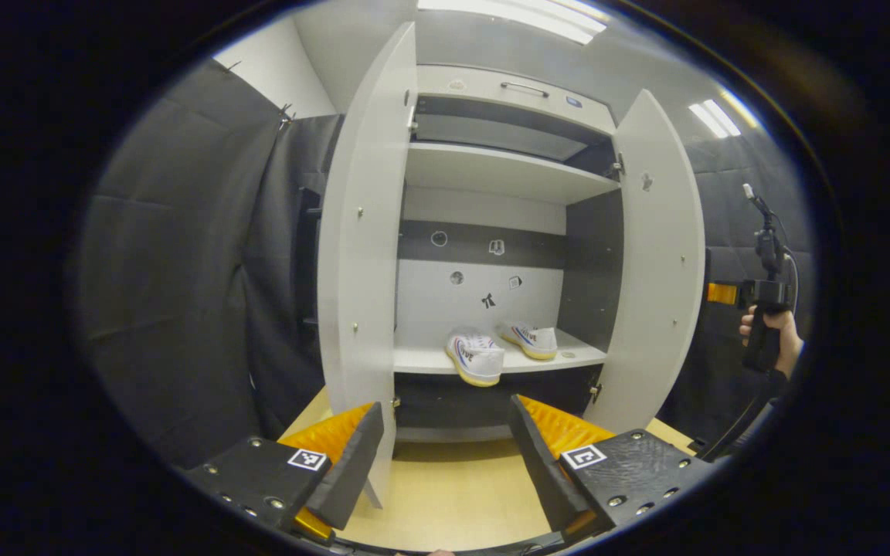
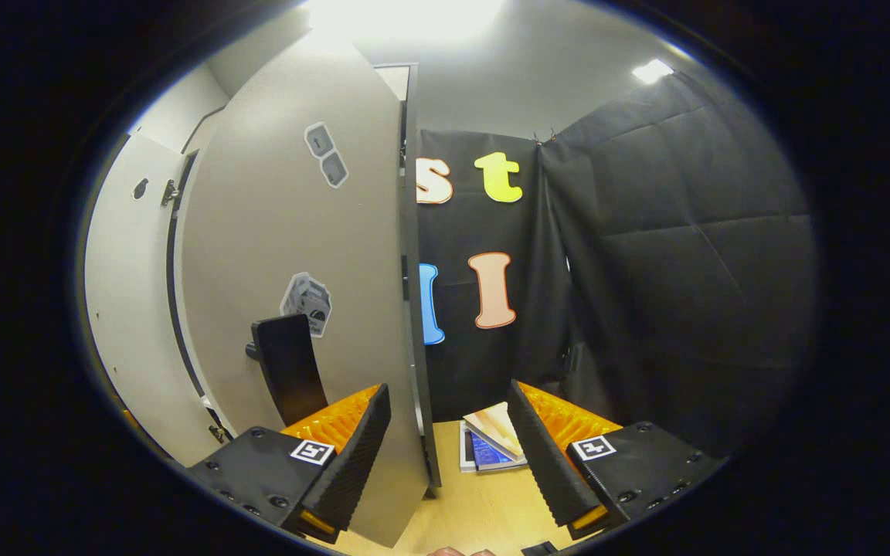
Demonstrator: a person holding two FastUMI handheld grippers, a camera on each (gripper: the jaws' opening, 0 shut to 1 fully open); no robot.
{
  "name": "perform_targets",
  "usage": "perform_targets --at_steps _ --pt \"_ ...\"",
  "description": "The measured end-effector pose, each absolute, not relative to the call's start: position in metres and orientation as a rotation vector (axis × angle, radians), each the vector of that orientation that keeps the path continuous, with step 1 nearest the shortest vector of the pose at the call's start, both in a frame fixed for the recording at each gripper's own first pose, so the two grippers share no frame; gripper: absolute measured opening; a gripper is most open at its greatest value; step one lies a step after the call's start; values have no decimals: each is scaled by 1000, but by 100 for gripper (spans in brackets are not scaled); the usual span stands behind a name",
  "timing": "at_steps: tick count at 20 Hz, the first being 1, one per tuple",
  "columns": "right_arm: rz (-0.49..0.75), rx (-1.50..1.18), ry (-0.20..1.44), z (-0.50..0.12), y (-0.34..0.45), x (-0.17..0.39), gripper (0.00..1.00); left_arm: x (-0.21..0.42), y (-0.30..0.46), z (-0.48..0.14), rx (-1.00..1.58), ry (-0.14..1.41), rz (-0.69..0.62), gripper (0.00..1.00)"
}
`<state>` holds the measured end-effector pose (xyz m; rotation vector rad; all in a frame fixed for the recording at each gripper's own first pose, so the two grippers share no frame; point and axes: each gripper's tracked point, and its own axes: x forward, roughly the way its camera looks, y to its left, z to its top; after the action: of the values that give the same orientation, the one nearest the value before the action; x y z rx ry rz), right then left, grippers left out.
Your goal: Grab one shoe with the right hand and put it into the shoe cabinet, grab the other shoe with the left hand and put it into the shoe cabinet; then close the right door with the right hand and the left door with the left hand.
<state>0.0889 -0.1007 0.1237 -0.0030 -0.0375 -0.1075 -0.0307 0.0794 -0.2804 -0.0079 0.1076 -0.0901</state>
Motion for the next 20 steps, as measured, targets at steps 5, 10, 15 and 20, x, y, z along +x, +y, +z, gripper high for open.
perform_targets --at_steps 5,10,15,20 --pt "-87 41 -41 122 -68 105 96 -41 102 -284 -1 108 -53 94" --pt "-38 75 -25 116 -34 117 98 -53 128 -285 -19 104 -2 93" --pt "-34 41 -38 114 -30 111 98 -59 171 -282 -8 92 84 93" --pt "-55 18 -2 91 -35 100 98 -53 224 -270 2 70 170 93"
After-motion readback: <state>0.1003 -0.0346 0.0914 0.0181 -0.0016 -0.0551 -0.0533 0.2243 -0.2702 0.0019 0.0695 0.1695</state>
